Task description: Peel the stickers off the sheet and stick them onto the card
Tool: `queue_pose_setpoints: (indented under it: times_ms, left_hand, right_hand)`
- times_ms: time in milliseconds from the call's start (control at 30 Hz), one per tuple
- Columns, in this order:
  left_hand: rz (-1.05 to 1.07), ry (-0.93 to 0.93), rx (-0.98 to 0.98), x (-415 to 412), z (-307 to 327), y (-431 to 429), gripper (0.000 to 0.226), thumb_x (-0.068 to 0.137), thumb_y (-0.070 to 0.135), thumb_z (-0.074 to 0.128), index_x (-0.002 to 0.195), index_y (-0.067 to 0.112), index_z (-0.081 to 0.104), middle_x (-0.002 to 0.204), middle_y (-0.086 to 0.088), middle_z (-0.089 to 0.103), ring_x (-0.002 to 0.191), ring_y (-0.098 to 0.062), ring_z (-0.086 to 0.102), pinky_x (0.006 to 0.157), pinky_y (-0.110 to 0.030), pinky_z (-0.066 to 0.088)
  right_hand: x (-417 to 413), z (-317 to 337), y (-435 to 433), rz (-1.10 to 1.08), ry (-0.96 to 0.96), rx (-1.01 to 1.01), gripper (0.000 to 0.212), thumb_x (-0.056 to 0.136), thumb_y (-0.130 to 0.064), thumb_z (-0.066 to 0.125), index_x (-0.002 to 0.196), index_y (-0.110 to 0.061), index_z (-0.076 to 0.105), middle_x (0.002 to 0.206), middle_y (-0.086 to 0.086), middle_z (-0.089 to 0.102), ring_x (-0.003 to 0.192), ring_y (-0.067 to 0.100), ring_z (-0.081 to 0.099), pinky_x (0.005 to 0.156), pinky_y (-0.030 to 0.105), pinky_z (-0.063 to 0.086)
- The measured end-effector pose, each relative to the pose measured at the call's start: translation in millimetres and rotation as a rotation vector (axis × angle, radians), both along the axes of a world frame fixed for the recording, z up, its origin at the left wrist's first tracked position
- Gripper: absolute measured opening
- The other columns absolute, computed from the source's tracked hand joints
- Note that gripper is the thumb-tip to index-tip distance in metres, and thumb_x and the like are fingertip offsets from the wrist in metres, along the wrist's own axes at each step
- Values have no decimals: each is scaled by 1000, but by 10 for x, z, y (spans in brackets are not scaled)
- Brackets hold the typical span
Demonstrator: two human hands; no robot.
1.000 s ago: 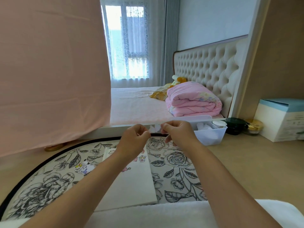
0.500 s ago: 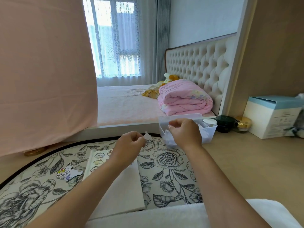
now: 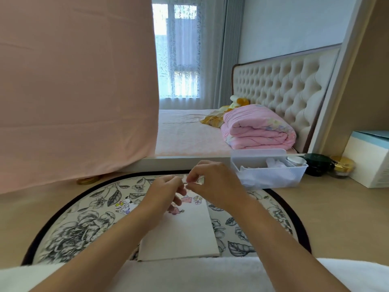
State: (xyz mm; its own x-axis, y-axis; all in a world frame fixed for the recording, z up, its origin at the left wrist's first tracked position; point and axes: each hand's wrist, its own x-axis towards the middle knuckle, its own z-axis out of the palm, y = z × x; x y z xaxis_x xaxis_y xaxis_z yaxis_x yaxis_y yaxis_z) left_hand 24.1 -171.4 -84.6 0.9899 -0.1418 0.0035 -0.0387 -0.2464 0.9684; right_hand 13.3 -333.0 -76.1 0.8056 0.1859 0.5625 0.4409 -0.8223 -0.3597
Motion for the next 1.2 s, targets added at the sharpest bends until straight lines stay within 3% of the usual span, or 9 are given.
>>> queue_pose_setpoints:
  times_ms: [233, 333, 400, 533, 700, 833, 933, 1067, 1200]
  left_hand:
    - [-14, 84, -42, -57, -32, 202, 16, 89, 16, 52, 81, 9, 65, 77, -5, 69, 60, -23, 60, 48, -24, 37]
    - [-34, 157, -163, -33, -19, 248, 23, 92, 25, 50, 84, 10, 66, 80, -5, 71, 59, -24, 60, 52, -25, 40]
    - [-21, 152, -231, -23, -26, 276, 24, 95, 28, 50, 92, 11, 67, 85, -3, 73, 61, -21, 62, 52, -27, 44]
    - [-4, -26, -107, -30, -93, 332, 11, 93, 20, 63, 101, 19, 69, 91, 2, 76, 69, -14, 69, 53, -29, 51]
    - [-20, -108, -46, -23, -126, 345, 8, 92, 22, 67, 90, 15, 71, 80, 3, 76, 64, -8, 66, 48, -21, 46]
    - [-17, -154, -16, -17, -156, 350, 9, 92, 20, 68, 85, 15, 71, 77, 3, 75, 61, -8, 64, 47, -19, 44]
    - [-23, -219, 76, 6, -179, 354, 11, 92, 21, 68, 83, 18, 71, 74, 5, 75, 60, -5, 64, 49, -15, 43]
    - [-40, -274, 151, 32, -215, 360, 11, 91, 25, 69, 81, 22, 70, 74, 7, 73, 59, -3, 63, 60, -25, 51]
    - [-62, -304, 186, 34, -233, 375, 10, 91, 26, 69, 81, 22, 70, 75, 6, 73, 59, -3, 63, 70, -33, 56]
  right_hand:
    - [-36, -128, 177, 8, -235, -95, 3, 84, -31, 76, 81, -31, 74, 83, -15, 69, 66, 5, 62, 58, 28, 55]
    - [-2, -166, 183, -21, -196, -40, 4, 83, -29, 76, 81, -31, 74, 85, -16, 67, 64, 0, 57, 61, 23, 53]
    - [6, -150, 201, -23, -16, 183, 8, 83, -25, 77, 78, -30, 74, 80, -16, 68, 62, -3, 56, 61, 20, 49]
    - [-31, -98, 216, 85, 555, 777, 9, 90, -24, 75, 90, -15, 75, 70, -10, 68, 54, 8, 55, 47, 19, 39]
    - [-13, -143, 193, 169, 814, 903, 20, 93, -27, 70, 105, -11, 75, 89, 2, 65, 61, 12, 56, 48, 22, 37]
    - [-23, -147, 204, 151, 818, 896, 20, 92, -28, 72, 103, -12, 75, 86, 1, 66, 62, 12, 57, 49, 22, 36]
    - [-42, -125, 221, 52, 712, 800, 22, 89, -31, 76, 101, -13, 74, 85, -2, 70, 61, 11, 58, 48, 21, 37]
    - [-37, -110, 215, 32, 551, 696, 17, 86, -26, 79, 100, -16, 74, 77, -7, 73, 58, 11, 59, 43, 16, 38]
    - [-20, -115, 197, 54, 518, 644, 11, 87, -22, 78, 89, -11, 76, 69, -7, 71, 56, 12, 57, 45, 13, 40]
